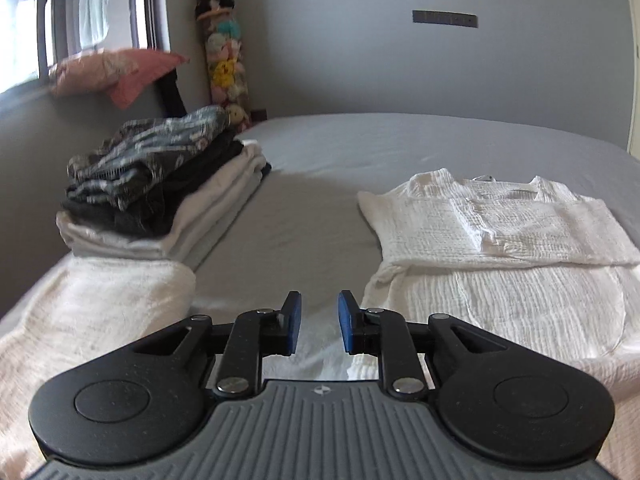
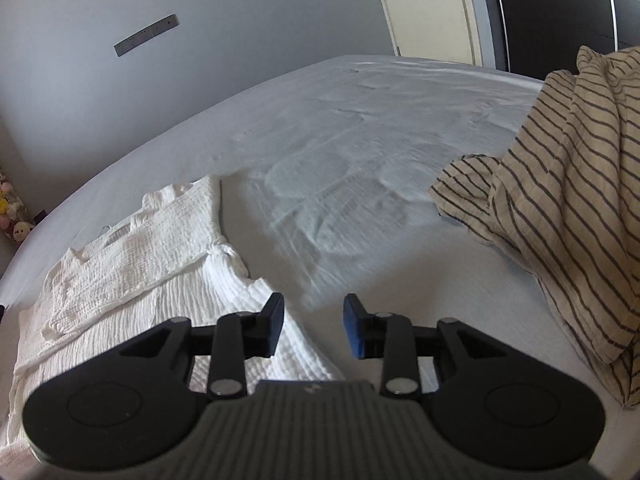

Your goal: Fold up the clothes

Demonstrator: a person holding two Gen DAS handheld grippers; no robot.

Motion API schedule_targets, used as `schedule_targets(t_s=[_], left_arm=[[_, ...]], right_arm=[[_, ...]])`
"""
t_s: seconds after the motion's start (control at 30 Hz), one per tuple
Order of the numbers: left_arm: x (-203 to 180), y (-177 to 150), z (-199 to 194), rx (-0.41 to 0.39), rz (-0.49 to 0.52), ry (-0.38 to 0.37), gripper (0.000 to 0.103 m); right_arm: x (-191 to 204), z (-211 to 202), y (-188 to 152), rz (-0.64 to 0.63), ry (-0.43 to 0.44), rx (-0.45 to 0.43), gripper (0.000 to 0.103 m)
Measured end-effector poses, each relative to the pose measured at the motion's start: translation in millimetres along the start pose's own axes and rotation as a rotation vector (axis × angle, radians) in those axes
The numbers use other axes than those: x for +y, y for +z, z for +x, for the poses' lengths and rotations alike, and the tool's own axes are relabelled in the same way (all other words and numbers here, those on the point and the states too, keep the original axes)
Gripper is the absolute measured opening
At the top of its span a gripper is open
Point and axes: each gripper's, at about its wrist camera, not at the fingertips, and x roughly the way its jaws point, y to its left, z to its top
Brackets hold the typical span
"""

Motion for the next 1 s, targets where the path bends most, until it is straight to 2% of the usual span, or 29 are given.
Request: schedule_targets(t_s=[0.1, 0.27, 0.33, 0.47, 0.63, 0.77, 0.9, 1.0], left_arm=[[-8, 0, -3, 0.04, 0.084, -0.108, 0.024], [-23, -5, -11, 0.132, 0.194, -0.338, 0.024], [-33, -10, -14, 0.161, 0.251, -0.42, 0.024], [-49, -19, -25, 0.183, 0.384, -0.504, 0.024], [-59, -27, -45, 0.238, 0.501, -0.671, 0.026], [-65, -34, -66, 0.25, 0.686, -0.739, 0.035], [-67, -49, -79, 0.3, 0.929, -0.775, 0.054], [-65, -62, -76, 0.361, 1.085, -0.756, 0.054]], right_arm=[[10, -1, 5, -0.041, 0.057, 0.095, 0.041], [39, 1, 9, -0.241, 0.143, 0.288, 0.046], [52, 1, 8, -0.341, 0.179, 0.37, 0.048], [74, -3, -5, -0.61, 0.208, 0.526, 0.051], [73, -18, -38, -0.942, 0.19, 0.588, 0.053], [59, -27, -58, -1.108, 0.217, 0.622, 0.054], [52, -26, -64, -1.18, 0.228, 0.644, 0.059], [52, -20, -68, -1.211, 0.24, 0.65, 0.063]])
